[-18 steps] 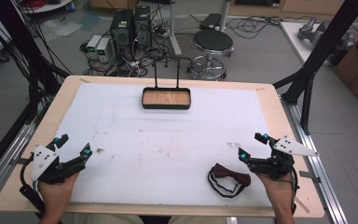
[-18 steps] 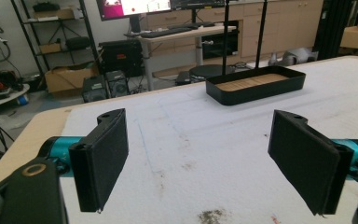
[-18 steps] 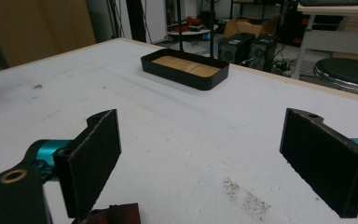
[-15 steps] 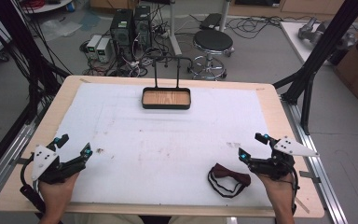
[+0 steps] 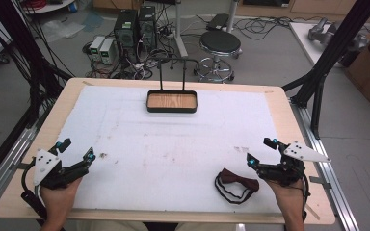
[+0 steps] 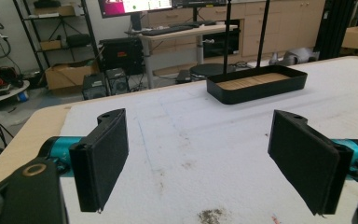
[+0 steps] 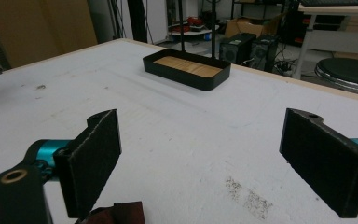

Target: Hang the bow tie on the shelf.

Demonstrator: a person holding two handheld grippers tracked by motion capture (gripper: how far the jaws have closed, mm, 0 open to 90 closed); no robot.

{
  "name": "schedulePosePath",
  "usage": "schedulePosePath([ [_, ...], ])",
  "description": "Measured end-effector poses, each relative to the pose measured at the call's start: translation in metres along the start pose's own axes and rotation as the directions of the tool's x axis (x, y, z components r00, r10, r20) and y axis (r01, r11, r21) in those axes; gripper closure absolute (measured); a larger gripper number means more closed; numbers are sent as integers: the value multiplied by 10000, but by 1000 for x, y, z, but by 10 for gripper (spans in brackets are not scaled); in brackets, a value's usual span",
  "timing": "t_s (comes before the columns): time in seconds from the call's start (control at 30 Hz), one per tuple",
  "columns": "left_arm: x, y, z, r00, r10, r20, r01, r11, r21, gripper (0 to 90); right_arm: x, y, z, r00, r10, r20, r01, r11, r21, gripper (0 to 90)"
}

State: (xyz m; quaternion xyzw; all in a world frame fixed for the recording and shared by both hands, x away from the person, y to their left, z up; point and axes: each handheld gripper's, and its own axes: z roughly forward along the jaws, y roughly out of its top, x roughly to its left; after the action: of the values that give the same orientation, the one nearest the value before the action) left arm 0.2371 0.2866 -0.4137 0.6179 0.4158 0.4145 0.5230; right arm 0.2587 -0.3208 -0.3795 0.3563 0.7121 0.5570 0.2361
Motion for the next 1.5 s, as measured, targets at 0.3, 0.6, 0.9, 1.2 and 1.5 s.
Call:
schedulePosePath([
  [0.3,1,-1,2,10000,-95,23,95,9999,32,205,1,-1,-1,9998,-149,-93,150,9998,137,131],
  [0.6,0,0,4,9999,-110,123,110,9999,59,205,0,-4,-5,9988,-391,-294,404,9982,438,149],
  [0.9,-2,0,10,9996,-129,265,127,9999,77,205,1,-10,-5,9908,-902,-1012,1010,9891,1074,205],
  [1.2,-4,0,14,9992,-139,368,135,9998,114,206,7,-24,6,9651,-1605,-2068,2082,9494,2349,378],
  [1.5,-3,0,13,9991,-190,375,188,9998,64,207,13,-36,23,9406,-1642,-2971,2741,8837,3793,487],
])
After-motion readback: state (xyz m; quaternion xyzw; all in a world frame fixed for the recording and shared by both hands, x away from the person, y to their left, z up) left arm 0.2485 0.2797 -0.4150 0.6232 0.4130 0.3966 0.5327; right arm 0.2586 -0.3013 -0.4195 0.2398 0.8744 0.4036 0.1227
